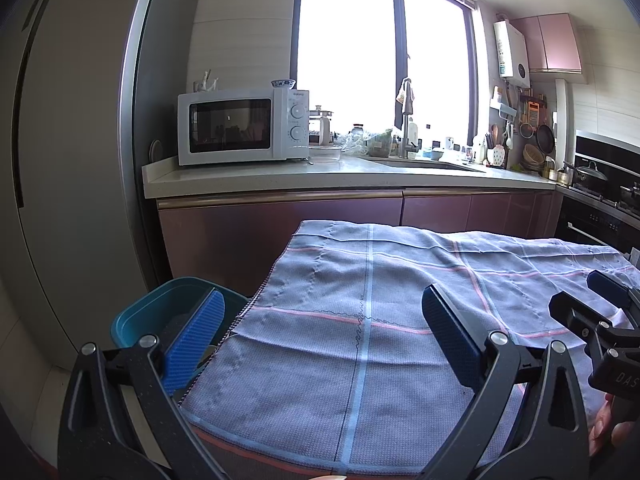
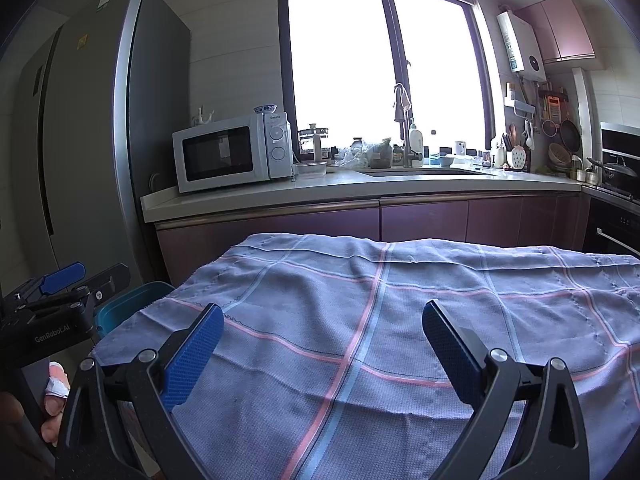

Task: Collect trash

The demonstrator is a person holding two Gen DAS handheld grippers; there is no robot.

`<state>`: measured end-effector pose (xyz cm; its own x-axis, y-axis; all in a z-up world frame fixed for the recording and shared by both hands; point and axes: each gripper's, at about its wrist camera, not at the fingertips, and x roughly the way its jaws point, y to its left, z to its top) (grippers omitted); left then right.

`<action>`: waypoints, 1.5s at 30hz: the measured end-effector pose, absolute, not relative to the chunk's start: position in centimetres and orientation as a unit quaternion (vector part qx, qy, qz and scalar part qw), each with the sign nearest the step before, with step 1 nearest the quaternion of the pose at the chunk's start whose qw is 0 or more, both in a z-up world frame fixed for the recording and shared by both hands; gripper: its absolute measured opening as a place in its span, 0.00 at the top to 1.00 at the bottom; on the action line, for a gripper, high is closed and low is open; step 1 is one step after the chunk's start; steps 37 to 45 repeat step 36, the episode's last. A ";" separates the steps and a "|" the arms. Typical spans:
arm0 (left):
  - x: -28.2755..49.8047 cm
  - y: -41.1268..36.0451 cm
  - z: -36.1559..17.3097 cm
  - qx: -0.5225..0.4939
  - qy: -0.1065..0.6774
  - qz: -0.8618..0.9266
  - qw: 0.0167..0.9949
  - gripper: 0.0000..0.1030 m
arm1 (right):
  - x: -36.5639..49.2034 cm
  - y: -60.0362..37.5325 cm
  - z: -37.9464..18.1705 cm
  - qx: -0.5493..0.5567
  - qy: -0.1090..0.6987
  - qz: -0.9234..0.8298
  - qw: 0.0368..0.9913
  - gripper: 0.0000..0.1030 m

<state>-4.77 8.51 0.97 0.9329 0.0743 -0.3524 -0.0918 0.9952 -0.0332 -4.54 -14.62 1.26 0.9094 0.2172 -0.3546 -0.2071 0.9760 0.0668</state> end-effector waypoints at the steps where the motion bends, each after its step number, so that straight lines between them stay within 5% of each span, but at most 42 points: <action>1: -4.8 8.5 1.0 -0.025 0.178 0.042 0.983 0.05 | -4.5 -14.6 1.3 0.014 0.183 0.109 0.977 0.07; 24: -3.4 7.8 0.1 -0.022 0.193 0.037 0.980 0.05 | -4.2 -15.0 1.2 0.017 0.185 0.108 0.977 0.07; 36: 3.6 6.0 -1.0 -0.024 0.295 -0.015 0.955 0.05 | -0.7 -19.0 0.9 0.023 0.253 0.061 0.965 0.07; 45: 3.6 6.0 -1.0 -0.024 0.295 -0.015 0.955 0.05 | -0.7 -19.0 0.9 0.023 0.253 0.061 0.965 0.07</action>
